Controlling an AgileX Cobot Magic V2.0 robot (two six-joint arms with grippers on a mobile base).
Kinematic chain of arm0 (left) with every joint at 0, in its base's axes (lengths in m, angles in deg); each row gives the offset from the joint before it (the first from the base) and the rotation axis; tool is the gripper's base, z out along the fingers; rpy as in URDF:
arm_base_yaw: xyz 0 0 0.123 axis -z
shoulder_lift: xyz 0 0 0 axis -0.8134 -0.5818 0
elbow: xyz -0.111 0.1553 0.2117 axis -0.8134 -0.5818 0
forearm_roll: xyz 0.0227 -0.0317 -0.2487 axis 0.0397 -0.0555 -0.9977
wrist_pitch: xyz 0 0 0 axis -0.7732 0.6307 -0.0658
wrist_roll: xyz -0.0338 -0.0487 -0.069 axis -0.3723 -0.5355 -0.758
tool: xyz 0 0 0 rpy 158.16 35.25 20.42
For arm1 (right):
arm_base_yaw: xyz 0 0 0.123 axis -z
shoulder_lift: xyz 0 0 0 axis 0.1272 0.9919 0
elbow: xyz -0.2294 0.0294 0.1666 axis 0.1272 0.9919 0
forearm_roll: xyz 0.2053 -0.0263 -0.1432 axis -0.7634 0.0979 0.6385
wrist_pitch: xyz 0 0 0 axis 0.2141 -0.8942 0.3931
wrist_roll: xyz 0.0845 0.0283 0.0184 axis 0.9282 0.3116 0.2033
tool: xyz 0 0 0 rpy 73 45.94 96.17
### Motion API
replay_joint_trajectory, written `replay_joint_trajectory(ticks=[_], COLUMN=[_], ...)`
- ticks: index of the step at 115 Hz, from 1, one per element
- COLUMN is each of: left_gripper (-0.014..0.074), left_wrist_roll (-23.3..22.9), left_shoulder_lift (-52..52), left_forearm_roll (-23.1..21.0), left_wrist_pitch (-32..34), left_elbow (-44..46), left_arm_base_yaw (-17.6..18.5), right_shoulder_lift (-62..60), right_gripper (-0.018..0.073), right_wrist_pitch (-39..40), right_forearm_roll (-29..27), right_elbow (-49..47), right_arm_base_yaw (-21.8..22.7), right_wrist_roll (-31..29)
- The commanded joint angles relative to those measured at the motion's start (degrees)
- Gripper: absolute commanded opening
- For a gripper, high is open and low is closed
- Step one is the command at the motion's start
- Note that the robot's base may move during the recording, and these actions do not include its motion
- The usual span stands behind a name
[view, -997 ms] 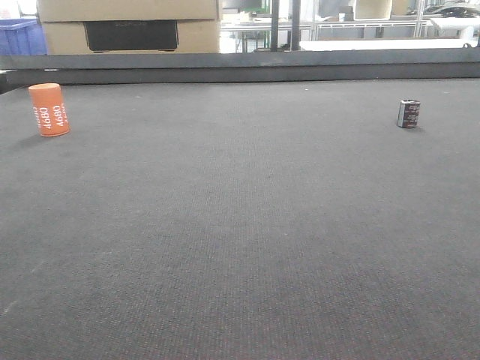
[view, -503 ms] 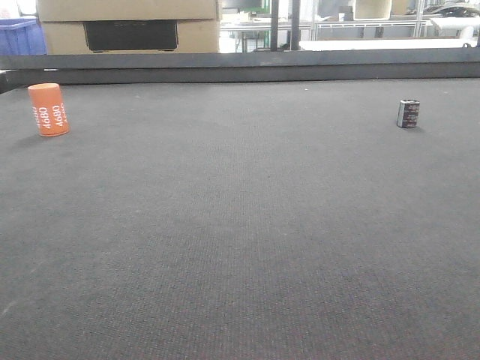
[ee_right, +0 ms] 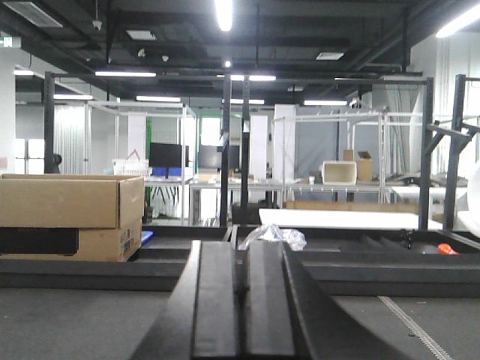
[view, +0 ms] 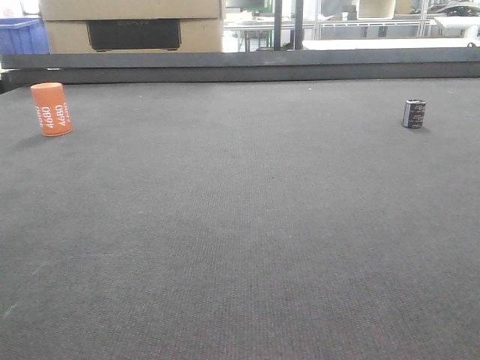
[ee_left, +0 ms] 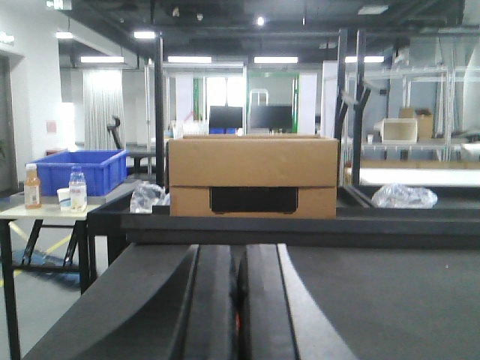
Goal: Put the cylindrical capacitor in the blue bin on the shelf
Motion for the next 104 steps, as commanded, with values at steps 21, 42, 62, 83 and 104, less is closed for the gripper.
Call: replay_joint_trajectory(ticks=[21, 42, 62, 83, 104], left_gripper=[0.0433, 0.0612, 0.061, 0.061, 0.061], left_wrist_roll=[0.0, 0.0, 0.0, -0.37, -0.37], left_shoulder_lift=[-17.54, -30.63, -44.38, -60.7, -75.4], left_forearm_roll=[1.52, 1.39, -0.39, -8.35, -5.97], left_wrist_pitch=[-5.88, -1.73, 12.23, 31.72, 39.94], left_elbow=[12.64, 12.94, 12.94, 12.94, 17.27], left_arm_base_yaw=[-0.36, -0.36, -0.26, -0.03, 2.43], right_shoulder_lift=[19.6, 27.47, 31.06, 31.76, 31.76], right_gripper=[0.0393, 0.057, 0.057, 0.057, 0.057], right_wrist_pitch=[-3.17, -2.04, 1.27, 2.1, 1.86], right_forearm_roll=[0.28, 0.28, 0.28, 0.28, 0.28], right_elbow=[-10.4, -10.86, -10.86, -10.86, -10.86], right_arm_base_yaw=[0.38, -0.24, -1.07, -1.07, -1.07], right_wrist_roll=[-0.03, -0.03, -0.03, -0.03, -0.03])
